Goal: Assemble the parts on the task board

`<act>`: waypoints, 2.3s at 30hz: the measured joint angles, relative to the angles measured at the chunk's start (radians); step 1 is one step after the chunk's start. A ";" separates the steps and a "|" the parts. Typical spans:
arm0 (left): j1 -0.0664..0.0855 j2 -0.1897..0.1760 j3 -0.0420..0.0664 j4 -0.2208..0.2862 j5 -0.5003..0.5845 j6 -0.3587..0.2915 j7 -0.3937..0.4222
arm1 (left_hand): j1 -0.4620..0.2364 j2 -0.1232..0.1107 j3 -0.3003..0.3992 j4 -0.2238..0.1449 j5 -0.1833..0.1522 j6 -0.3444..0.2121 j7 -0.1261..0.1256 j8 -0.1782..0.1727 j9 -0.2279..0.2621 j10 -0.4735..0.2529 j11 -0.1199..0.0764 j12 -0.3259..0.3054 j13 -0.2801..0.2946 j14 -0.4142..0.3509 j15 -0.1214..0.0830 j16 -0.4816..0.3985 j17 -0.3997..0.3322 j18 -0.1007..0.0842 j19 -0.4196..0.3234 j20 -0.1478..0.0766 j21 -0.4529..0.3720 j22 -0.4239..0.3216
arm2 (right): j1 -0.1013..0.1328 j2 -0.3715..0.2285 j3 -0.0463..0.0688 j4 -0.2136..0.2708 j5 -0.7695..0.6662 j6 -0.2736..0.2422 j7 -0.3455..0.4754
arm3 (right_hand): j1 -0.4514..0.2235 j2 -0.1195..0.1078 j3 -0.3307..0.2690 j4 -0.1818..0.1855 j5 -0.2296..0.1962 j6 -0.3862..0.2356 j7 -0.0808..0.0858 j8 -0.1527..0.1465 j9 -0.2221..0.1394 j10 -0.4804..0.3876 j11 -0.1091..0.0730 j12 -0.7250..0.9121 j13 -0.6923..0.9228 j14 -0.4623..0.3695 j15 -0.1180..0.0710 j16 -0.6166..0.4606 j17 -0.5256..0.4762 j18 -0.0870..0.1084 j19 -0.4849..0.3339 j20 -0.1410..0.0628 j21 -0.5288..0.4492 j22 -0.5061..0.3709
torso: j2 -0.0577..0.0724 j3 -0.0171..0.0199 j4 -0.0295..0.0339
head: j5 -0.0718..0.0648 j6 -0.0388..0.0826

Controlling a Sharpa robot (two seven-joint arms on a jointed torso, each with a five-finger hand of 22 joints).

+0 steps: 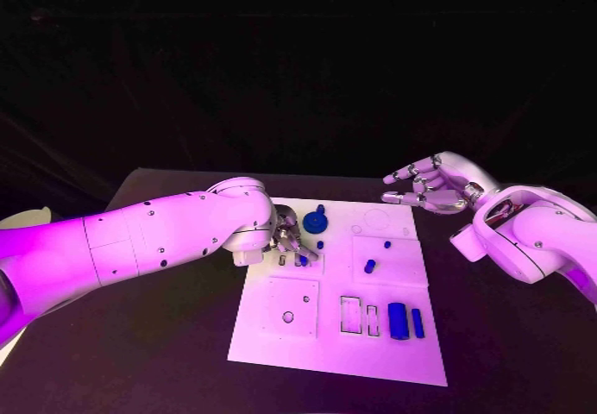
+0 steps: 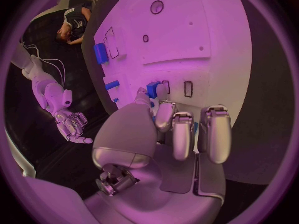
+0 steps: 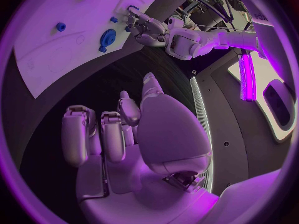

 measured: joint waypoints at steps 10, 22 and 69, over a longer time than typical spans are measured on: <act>0.001 -0.003 0.000 0.009 0.024 -0.030 0.000 | 0.078 -0.070 0.255 0.044 0.003 -0.028 0.010 -0.030 0.019 -0.004 -0.004 -0.013 -0.013 0.006 -0.005 0.000 0.000 0.000 0.002 -0.005 0.000 0.000 | -0.001 0.002 -0.001 -0.004 0.000 0.009 -0.003 | 0.000 0.000 0.000 0.000 0.005 0.000 0.000 0.000 0.000 -0.003 -0.003 0.000 -0.002 0.000 0.000 -0.004 0.000 0.000 0.000 0.000 0.000 0.000 | 0.000 0.0003 -0.0006 | 0.001 -0.003; 0.000 -0.035 -0.001 0.046 0.044 -0.063 0.000 | 0.037 -0.184 0.492 0.106 0.000 -0.028 0.012 -0.017 0.067 -0.004 -0.004 -0.006 -0.019 0.009 -0.005 0.000 0.000 0.000 0.002 -0.005 0.000 0.000 | -0.003 0.006 -0.003 -0.012 -0.003 0.020 -0.008 | 0.000 0.000 0.000 0.000 0.005 0.000 0.000 0.000 0.000 -0.003 -0.003 -0.005 -0.003 0.000 0.000 -0.004 0.000 0.000 0.000 0.000 -0.003 -0.004 | 0.000 0.0012 0.0009 | -0.001 -0.005; -0.006 -0.048 -0.012 0.083 -0.163 -0.037 0.000 | 0.011 -0.242 0.536 0.078 -0.002 -0.023 0.017 -0.018 0.076 0.007 -0.007 -0.007 0.007 0.009 -0.005 0.000 0.000 -0.012 0.002 -0.005 0.000 0.000 | -0.009 0.008 -0.003 -0.017 -0.005 0.030 -0.008 | -0.004 0.004 -0.006 0.000 0.005 0.000 0.000 0.004 0.000 -0.003 -0.003 -0.005 -0.005 0.000 0.000 -0.004 -0.001 0.000 0.000 0.000 -0.003 -0.004 | 0.002 0.0007 -0.0006 | 0.005 -0.018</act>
